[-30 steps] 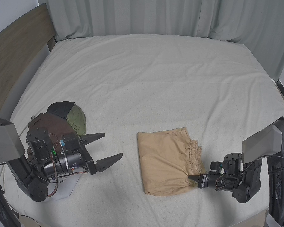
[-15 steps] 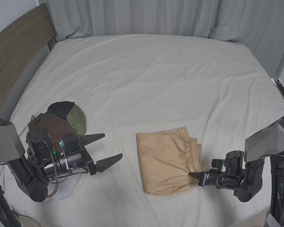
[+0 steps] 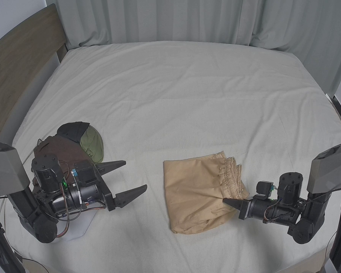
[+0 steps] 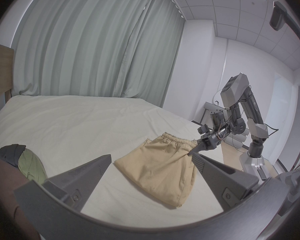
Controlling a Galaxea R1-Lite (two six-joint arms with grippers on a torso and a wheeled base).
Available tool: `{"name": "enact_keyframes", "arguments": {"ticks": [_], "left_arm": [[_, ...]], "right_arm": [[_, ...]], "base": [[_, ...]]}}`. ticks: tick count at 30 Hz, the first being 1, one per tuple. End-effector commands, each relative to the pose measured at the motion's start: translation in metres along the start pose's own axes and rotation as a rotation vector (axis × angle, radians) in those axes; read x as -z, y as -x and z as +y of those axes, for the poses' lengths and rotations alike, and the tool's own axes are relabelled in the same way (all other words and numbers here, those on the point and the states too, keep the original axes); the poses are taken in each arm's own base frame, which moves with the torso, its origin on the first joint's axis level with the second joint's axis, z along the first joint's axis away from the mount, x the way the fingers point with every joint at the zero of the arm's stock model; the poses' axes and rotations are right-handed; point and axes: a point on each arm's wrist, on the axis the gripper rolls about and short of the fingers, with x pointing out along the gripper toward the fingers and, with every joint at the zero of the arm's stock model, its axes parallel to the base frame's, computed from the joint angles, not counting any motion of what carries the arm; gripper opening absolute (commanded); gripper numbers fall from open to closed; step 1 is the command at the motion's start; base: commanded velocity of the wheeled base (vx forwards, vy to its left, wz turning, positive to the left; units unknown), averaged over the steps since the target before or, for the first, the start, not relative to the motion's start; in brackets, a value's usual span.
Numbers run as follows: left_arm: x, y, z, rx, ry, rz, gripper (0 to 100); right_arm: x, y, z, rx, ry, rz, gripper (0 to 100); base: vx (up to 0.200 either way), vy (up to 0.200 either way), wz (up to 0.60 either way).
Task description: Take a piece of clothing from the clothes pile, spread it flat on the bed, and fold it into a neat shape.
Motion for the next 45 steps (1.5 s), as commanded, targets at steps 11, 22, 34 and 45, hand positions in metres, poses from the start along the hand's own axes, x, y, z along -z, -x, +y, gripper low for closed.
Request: {"name": "enact_keyframes", "arguments": {"ticks": [11,22,34,45], "left_arm": [[0.001,0.000,0.000,0.000,0.002,0.003,100],[0.001,0.001,0.000,-0.002,0.003,0.004,100],[-0.003,0.004,0.001,-0.011,-0.003,-0.006,100],[-0.008,0.009,0.002,-0.029,-0.010,-0.020,100]], "right_arm": [[-0.017,0.012,0.031,-0.095,0.049,-0.072,0],[-0.019,0.011,0.035,-0.112,0.057,-0.077,0],[-0.027,0.008,0.038,-0.177,0.073,-0.086,0],[-0.044,-0.001,0.040,-0.250,0.107,-0.130,0]], "base": [[0.000,0.000,0.00],[0.000,0.000,0.00],[0.000,0.000,0.00],[0.000,0.000,0.00]]}}
